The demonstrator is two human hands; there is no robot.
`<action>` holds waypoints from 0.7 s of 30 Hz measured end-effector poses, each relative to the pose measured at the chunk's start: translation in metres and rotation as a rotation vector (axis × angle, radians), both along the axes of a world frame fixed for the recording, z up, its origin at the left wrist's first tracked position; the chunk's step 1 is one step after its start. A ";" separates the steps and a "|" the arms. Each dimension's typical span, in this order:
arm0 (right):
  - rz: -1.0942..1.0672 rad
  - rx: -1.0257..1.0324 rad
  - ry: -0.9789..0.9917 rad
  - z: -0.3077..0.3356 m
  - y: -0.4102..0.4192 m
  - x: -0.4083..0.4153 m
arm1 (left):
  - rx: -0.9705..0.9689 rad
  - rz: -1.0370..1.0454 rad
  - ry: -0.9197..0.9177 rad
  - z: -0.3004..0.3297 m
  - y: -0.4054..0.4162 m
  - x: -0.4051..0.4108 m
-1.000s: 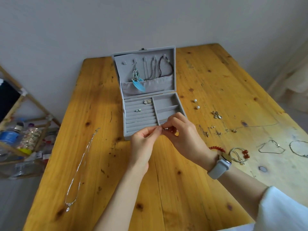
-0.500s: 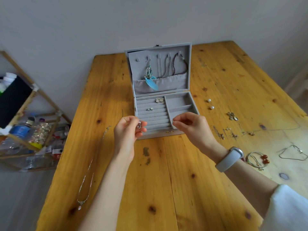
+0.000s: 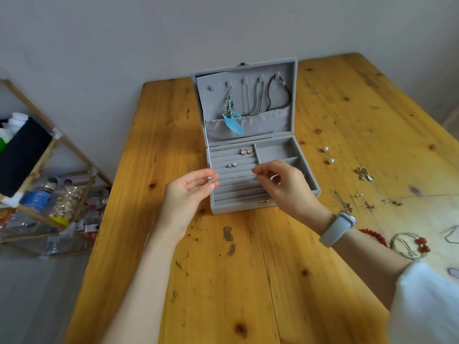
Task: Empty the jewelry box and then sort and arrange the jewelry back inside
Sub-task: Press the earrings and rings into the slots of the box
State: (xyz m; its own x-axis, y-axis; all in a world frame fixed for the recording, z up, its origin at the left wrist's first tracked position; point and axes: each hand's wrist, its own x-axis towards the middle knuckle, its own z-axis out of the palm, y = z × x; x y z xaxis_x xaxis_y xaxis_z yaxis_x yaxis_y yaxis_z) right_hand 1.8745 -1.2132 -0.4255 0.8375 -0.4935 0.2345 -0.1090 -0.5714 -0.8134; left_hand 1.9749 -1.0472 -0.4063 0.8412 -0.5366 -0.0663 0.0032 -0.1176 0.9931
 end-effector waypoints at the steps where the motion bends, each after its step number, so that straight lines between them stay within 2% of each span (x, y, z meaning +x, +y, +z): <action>1: 0.016 -0.046 -0.009 0.002 0.000 -0.002 | -0.002 -0.001 -0.019 0.000 0.000 -0.002; 4: 0.103 -0.139 -0.033 0.012 0.000 -0.008 | -0.028 -0.010 -0.056 0.005 0.003 -0.008; 10: 0.229 -0.266 -0.114 0.031 -0.003 -0.019 | 0.059 -0.082 -0.149 0.011 0.014 -0.009; 15: 0.212 -0.377 0.002 0.020 -0.003 -0.011 | 0.142 -0.036 -0.170 0.003 0.010 -0.001; 18: 0.245 -0.326 0.014 0.020 0.000 -0.012 | 0.111 -0.040 -0.174 0.003 0.011 -0.001; 21: 0.261 -0.191 -0.017 0.023 0.002 -0.010 | 0.162 -0.015 -0.225 -0.001 0.009 0.004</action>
